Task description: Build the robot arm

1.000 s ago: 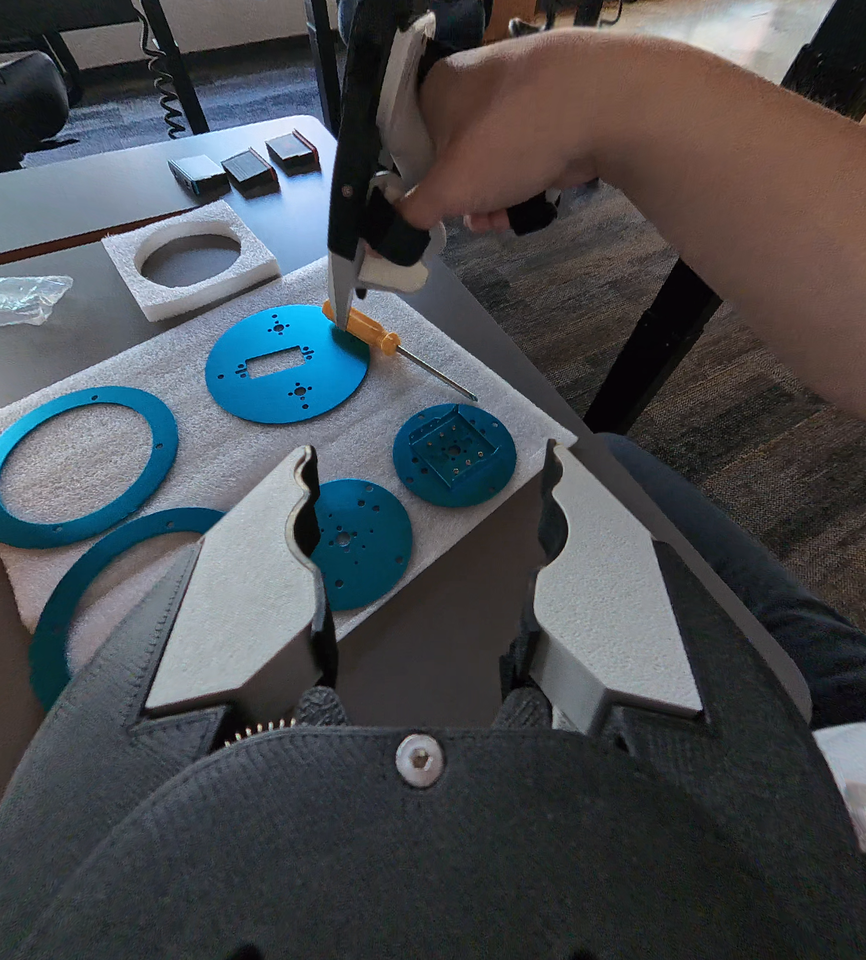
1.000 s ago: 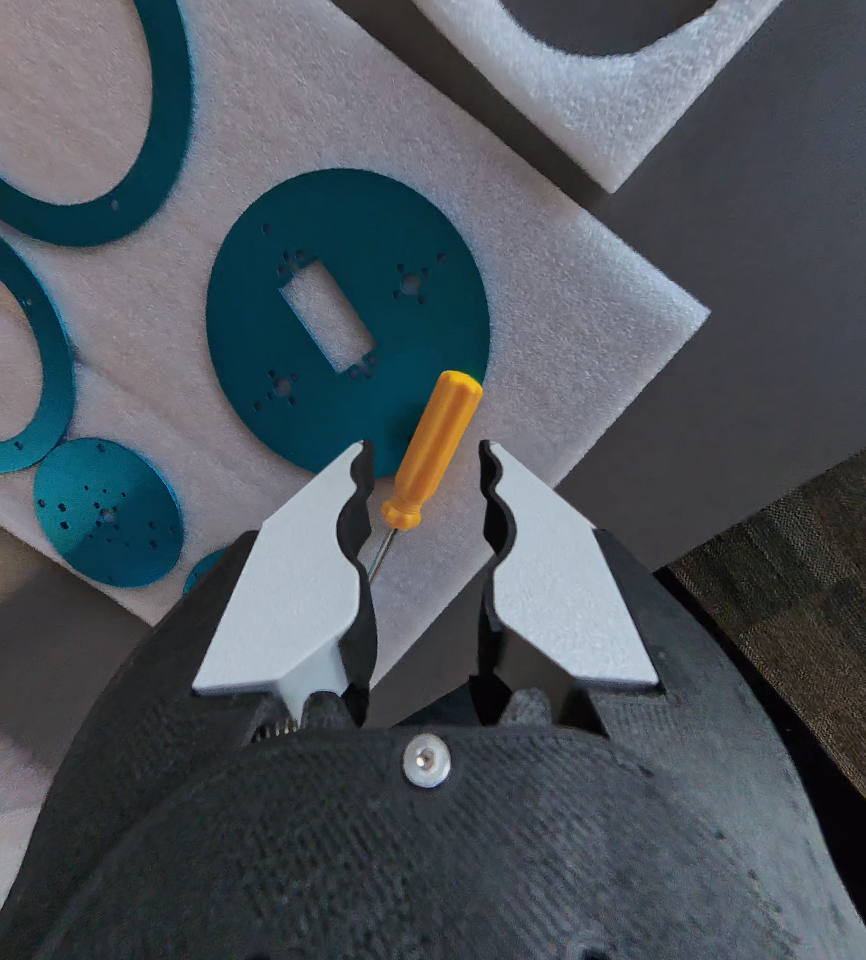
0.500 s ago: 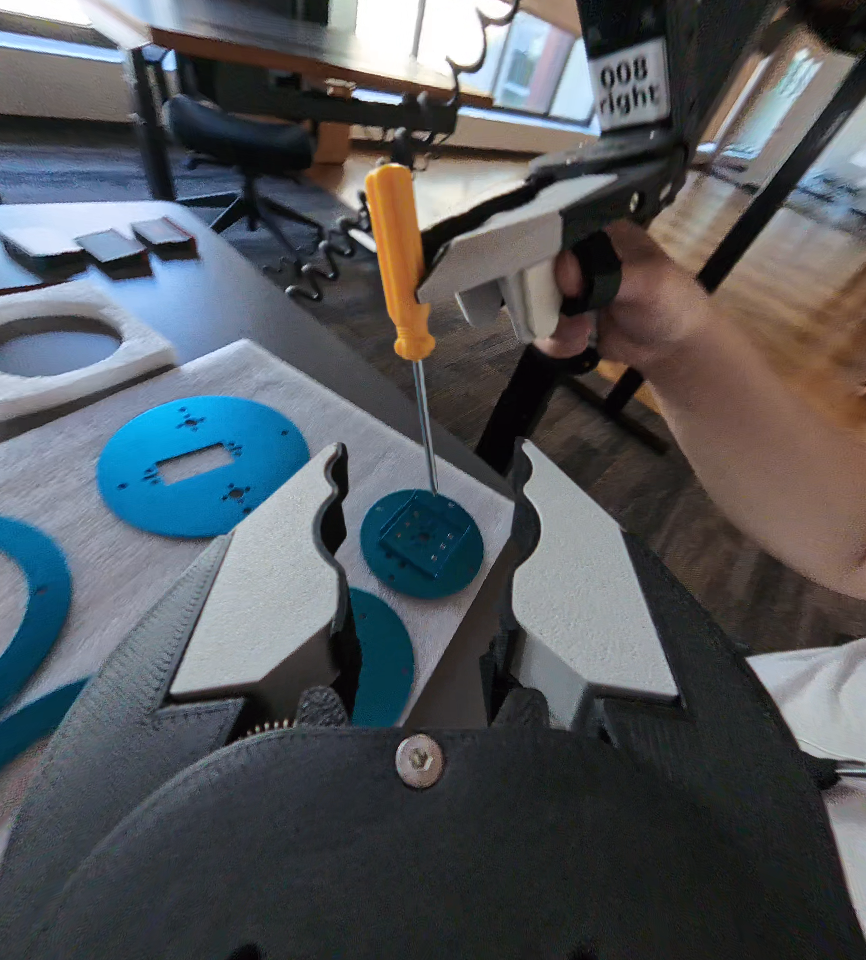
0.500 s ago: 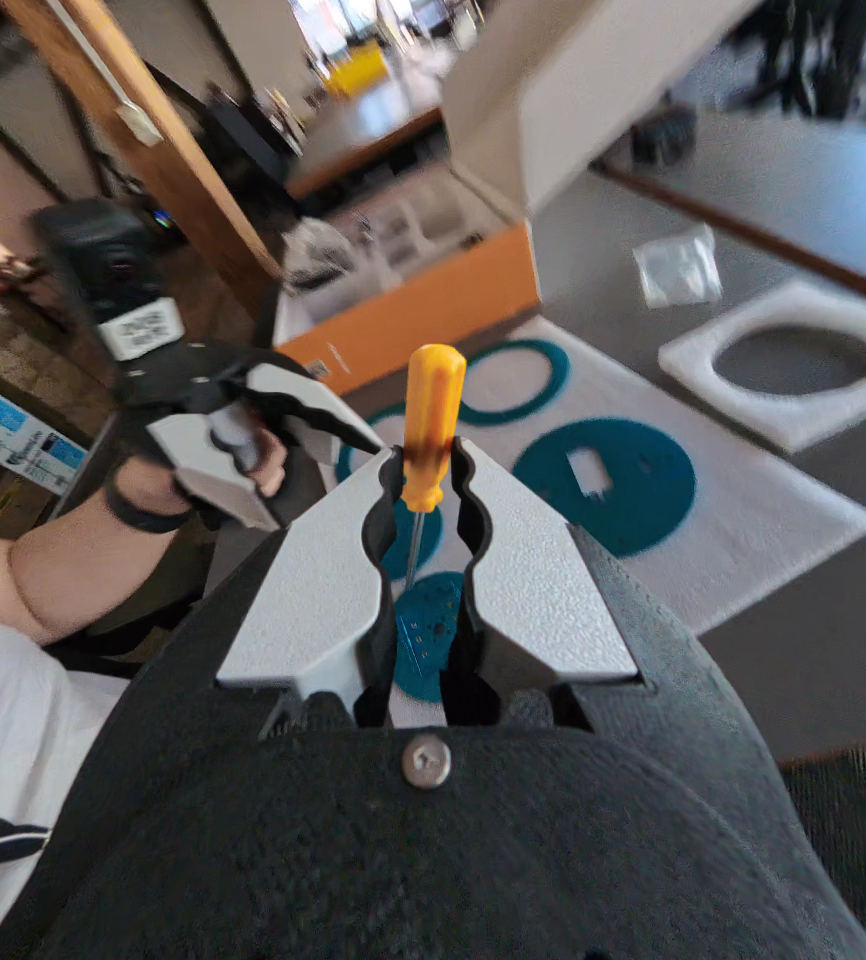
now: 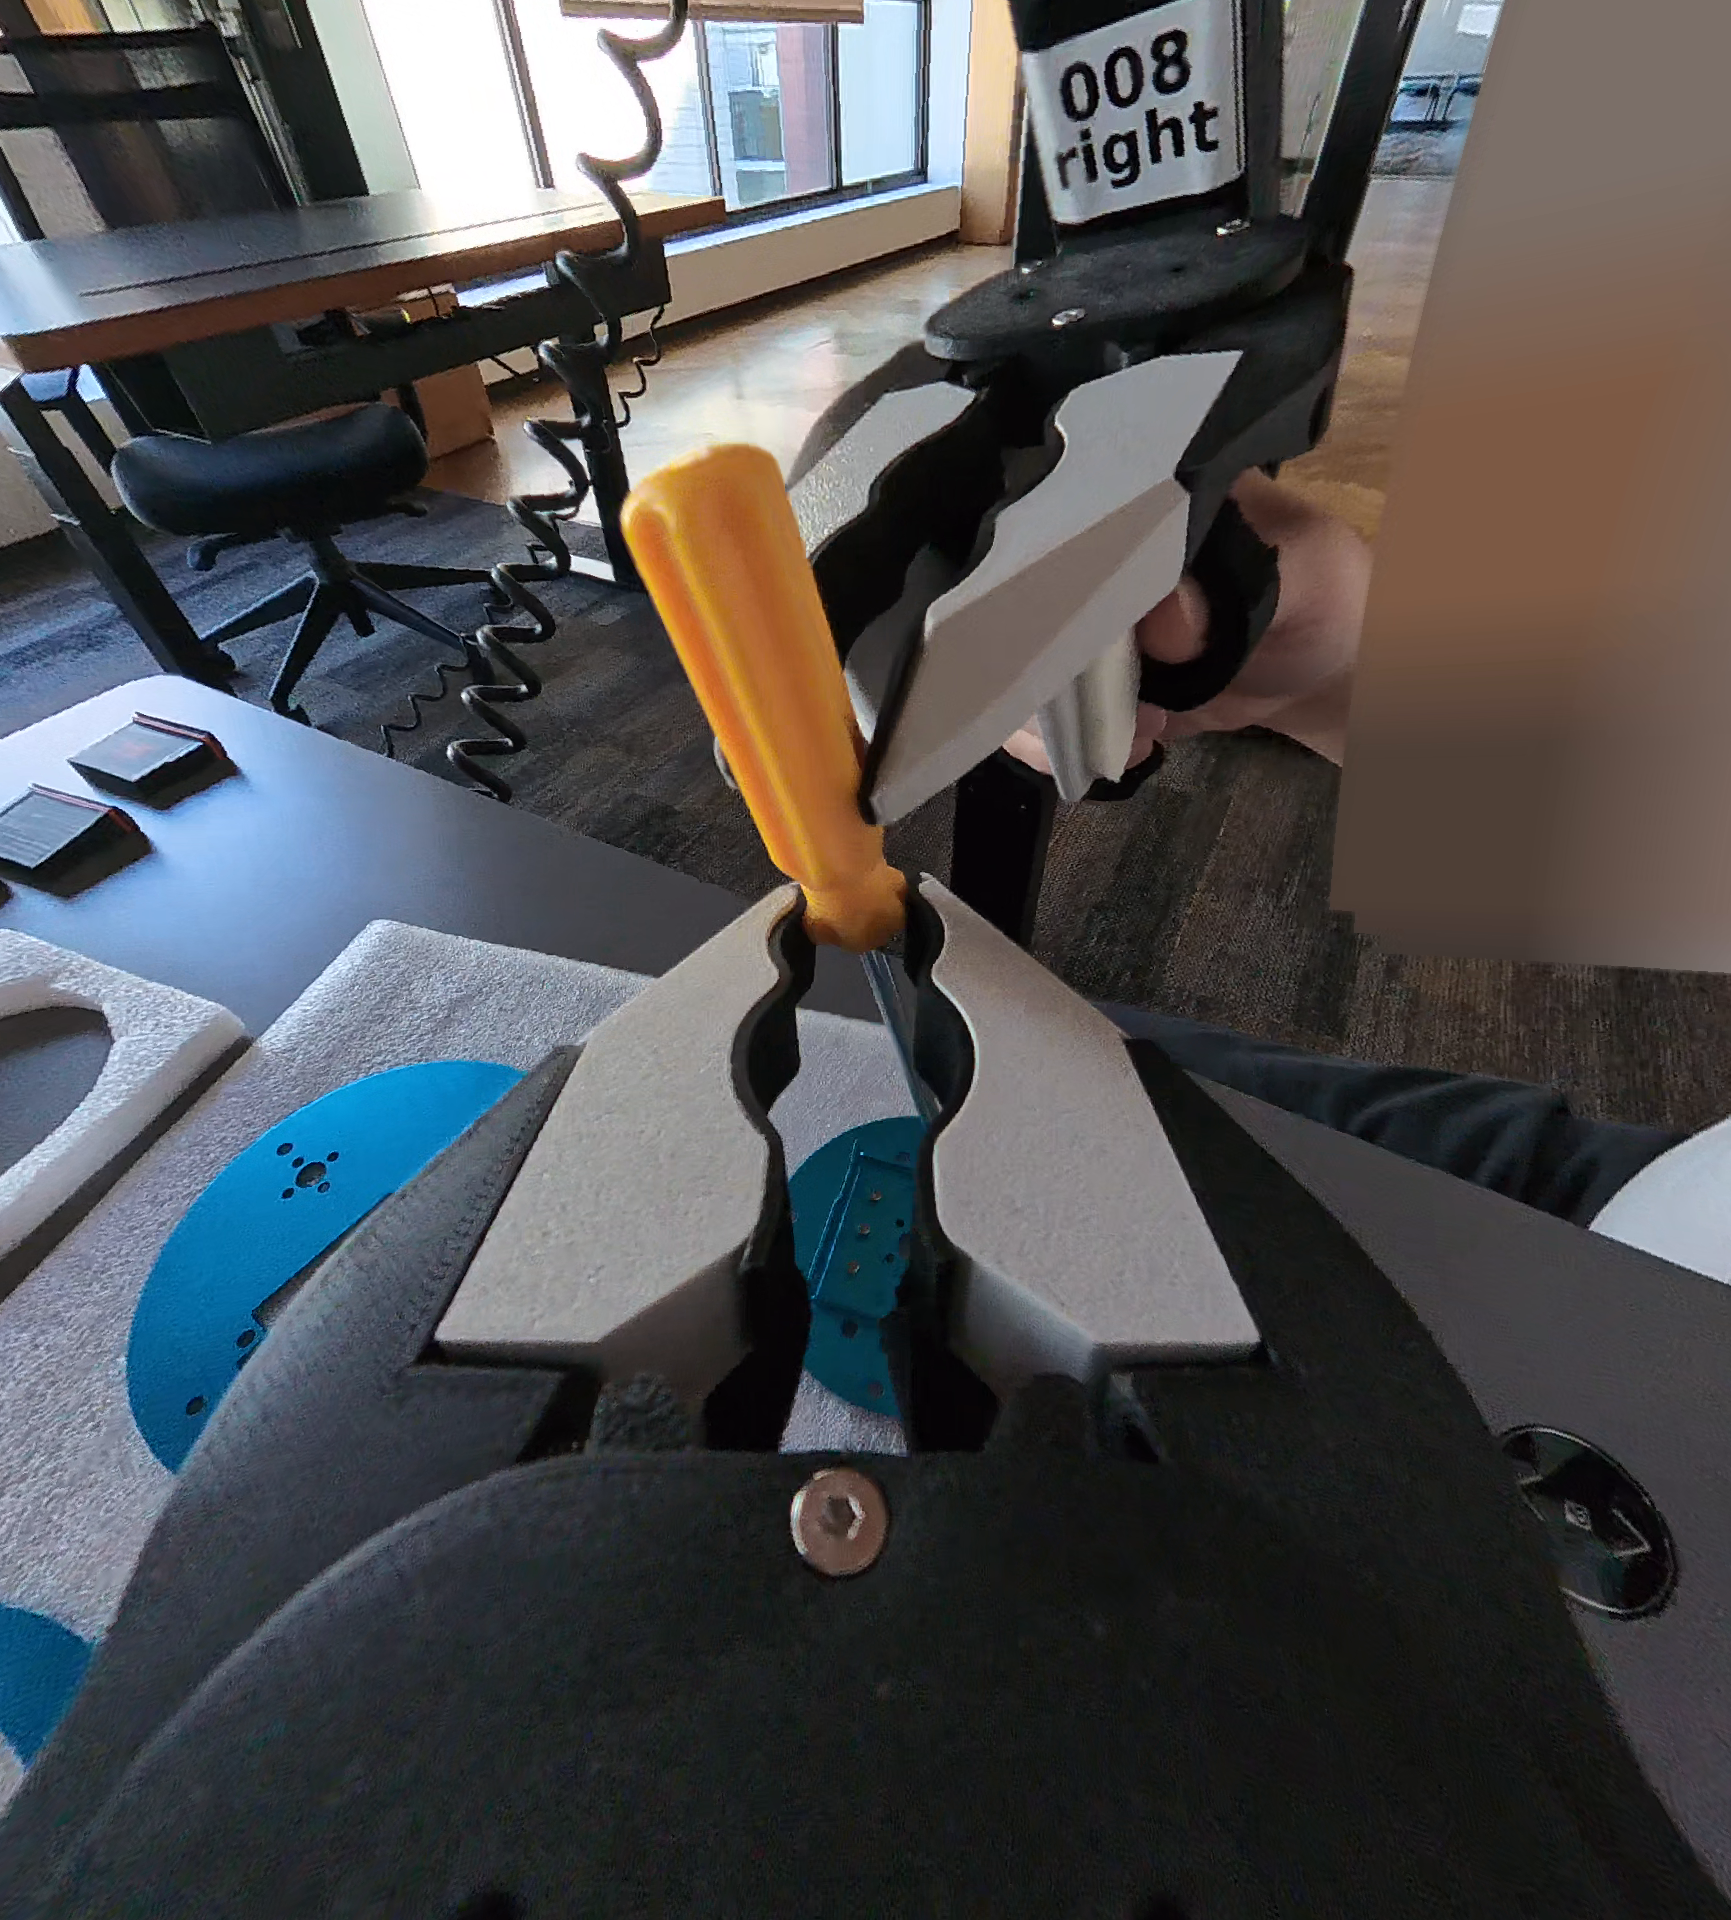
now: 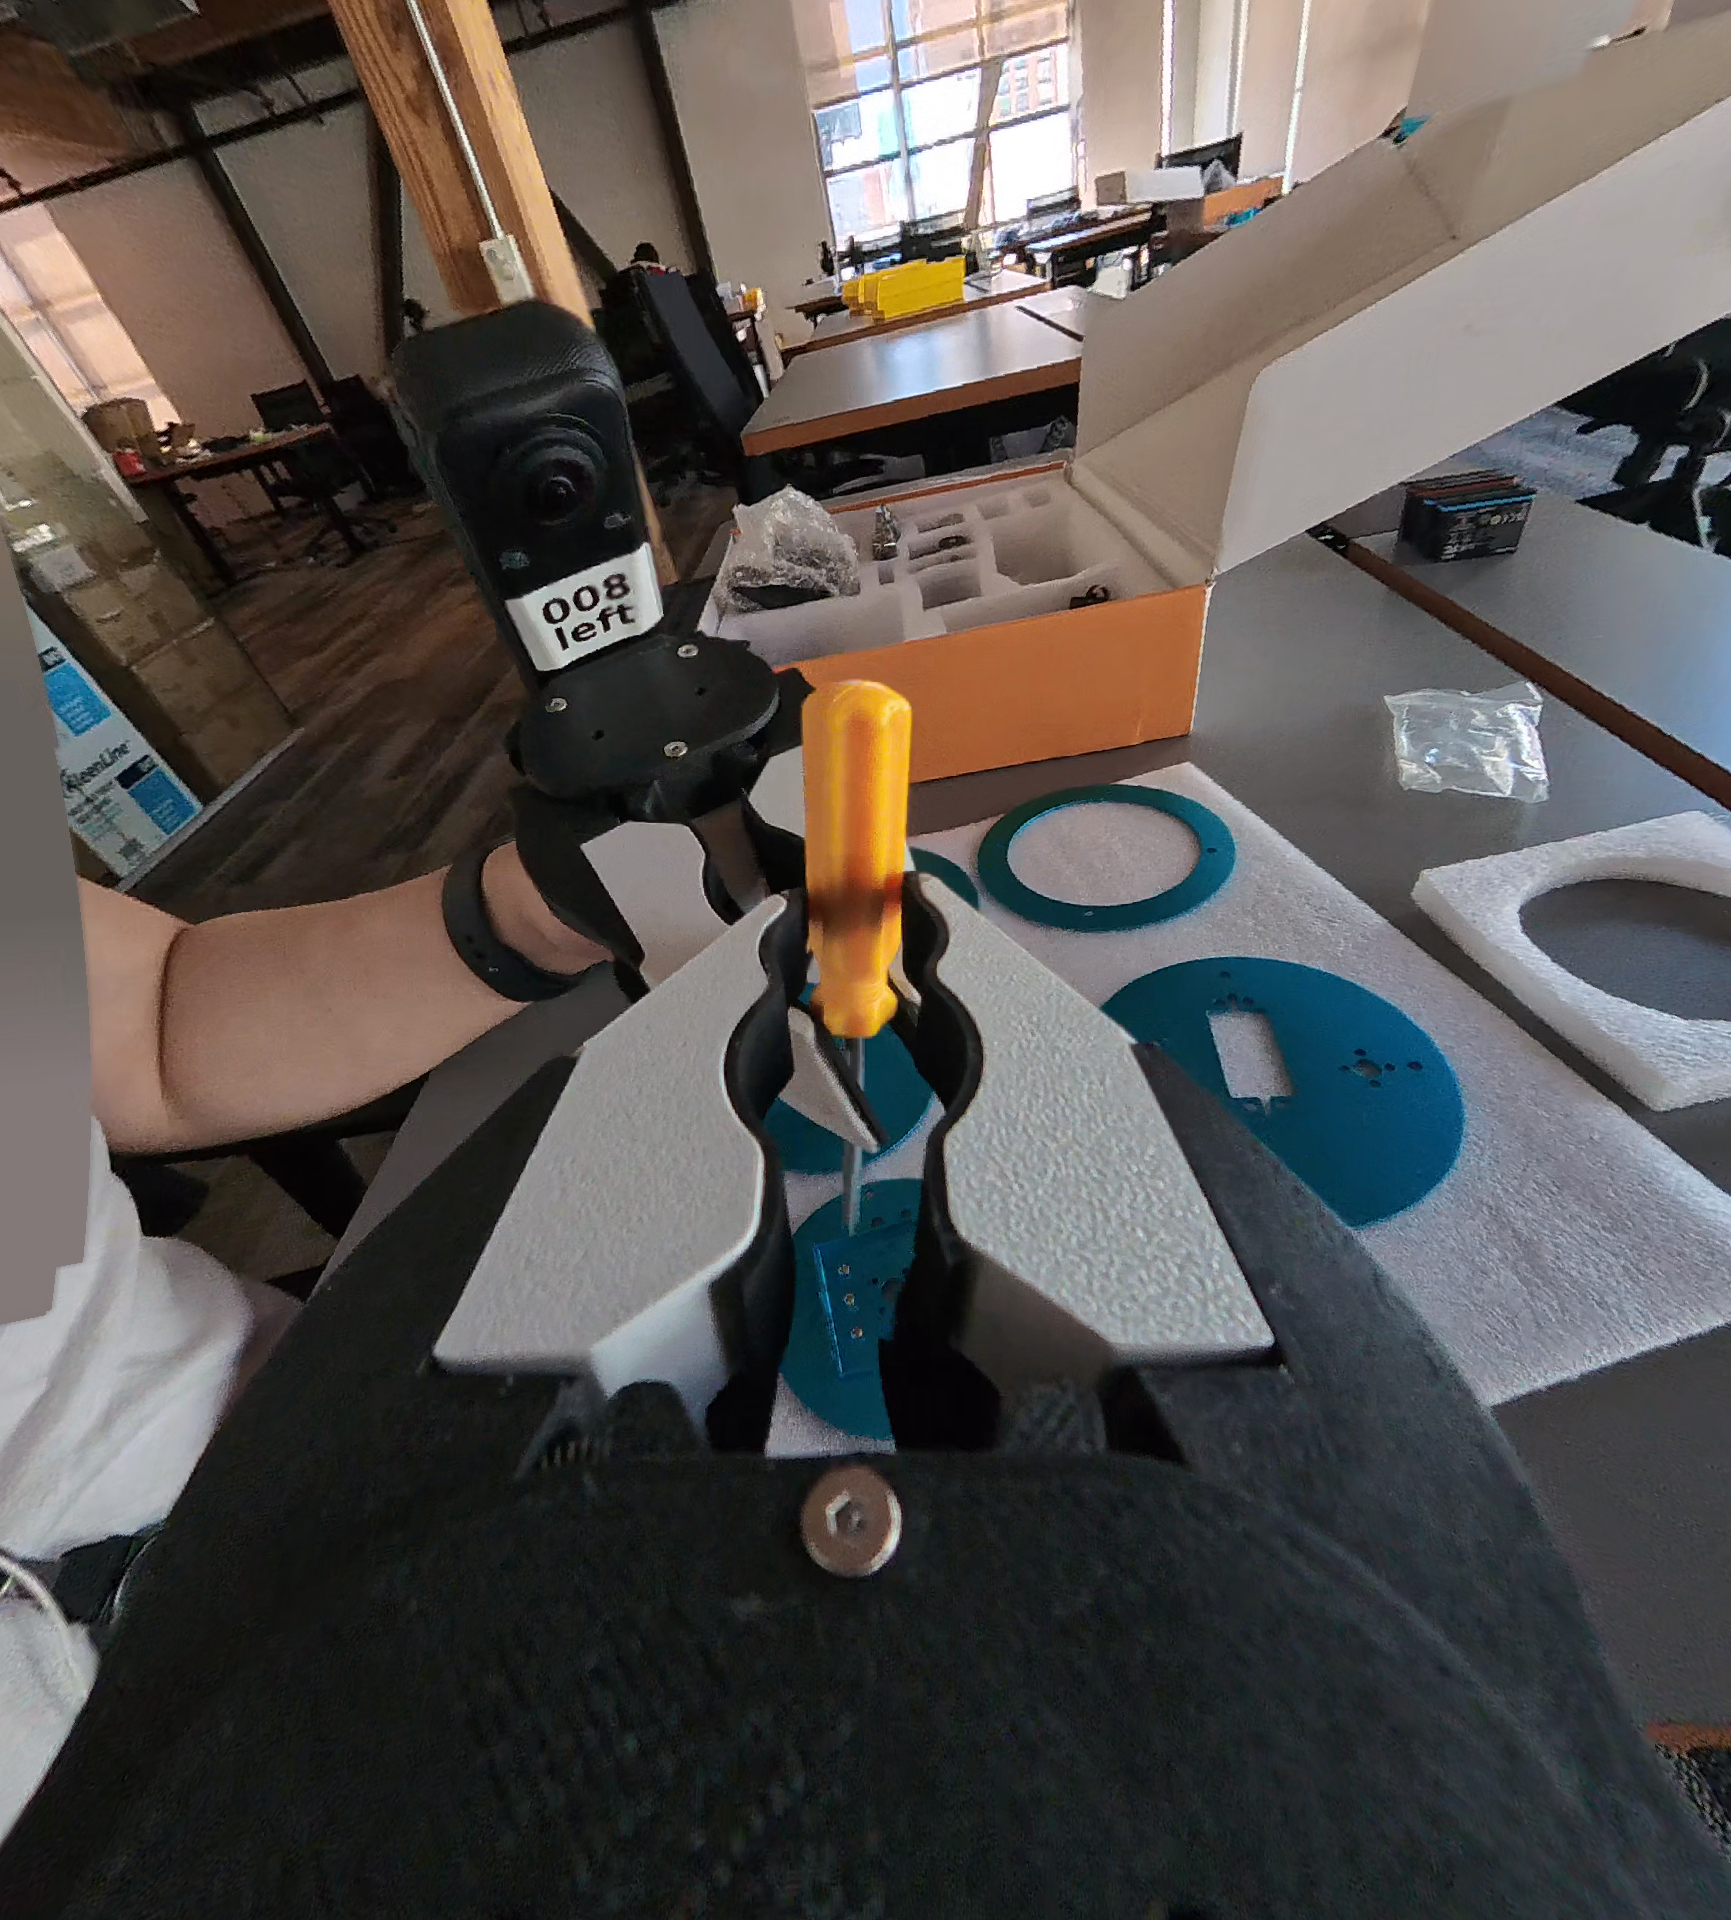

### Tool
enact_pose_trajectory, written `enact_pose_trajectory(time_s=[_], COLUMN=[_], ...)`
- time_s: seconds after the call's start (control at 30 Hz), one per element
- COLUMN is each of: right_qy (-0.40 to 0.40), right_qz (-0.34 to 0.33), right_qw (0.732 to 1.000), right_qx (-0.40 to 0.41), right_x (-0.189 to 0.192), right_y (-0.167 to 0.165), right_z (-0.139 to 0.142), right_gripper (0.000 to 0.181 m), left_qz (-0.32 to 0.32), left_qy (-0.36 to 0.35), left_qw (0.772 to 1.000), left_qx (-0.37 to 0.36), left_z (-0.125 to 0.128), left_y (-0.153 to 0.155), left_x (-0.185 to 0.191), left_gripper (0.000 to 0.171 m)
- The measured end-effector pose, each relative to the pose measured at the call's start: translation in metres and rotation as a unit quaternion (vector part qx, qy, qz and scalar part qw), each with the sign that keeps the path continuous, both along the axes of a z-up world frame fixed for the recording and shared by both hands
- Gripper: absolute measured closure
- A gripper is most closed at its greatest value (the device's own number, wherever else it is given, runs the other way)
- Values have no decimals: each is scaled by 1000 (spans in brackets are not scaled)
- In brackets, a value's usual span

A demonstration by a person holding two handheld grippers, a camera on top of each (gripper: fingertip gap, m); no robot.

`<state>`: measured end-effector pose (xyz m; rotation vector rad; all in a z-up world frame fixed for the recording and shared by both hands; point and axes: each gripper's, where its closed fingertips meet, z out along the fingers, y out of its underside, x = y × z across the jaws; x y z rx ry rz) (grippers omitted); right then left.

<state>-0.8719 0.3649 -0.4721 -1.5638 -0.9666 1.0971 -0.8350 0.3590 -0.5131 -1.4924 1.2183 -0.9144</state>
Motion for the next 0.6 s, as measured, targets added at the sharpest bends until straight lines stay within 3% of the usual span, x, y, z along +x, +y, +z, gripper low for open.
enact_pose_trajectory(time_s=[0.1,0.23,0.37,0.43,0.6], right_qy=[-19,-119,-245,-304,-373], right_qz=[42,114,207,222,280], right_qw=[999,984,943,916,861], right_qx=[8,67,95,136,204], right_x=[-3,-1,0,-2,-13], right_y=[-4,-4,-13,-10,-16], right_z=[7,23,23,15,-8], right_gripper=[163,132,129,126,133], left_qz=[-14,-10,5,5,-8], left_qy=[-6,21,83,103,143], left_qw=[1000,999,995,993,986], left_qx=[6,25,53,61,81], left_z=[0,-4,-18,-21,-25], left_y=[-4,-5,-2,-3,-11], left_x=[-3,-8,-16,-19,-21], left_gripper=[157,157,157,157,157])
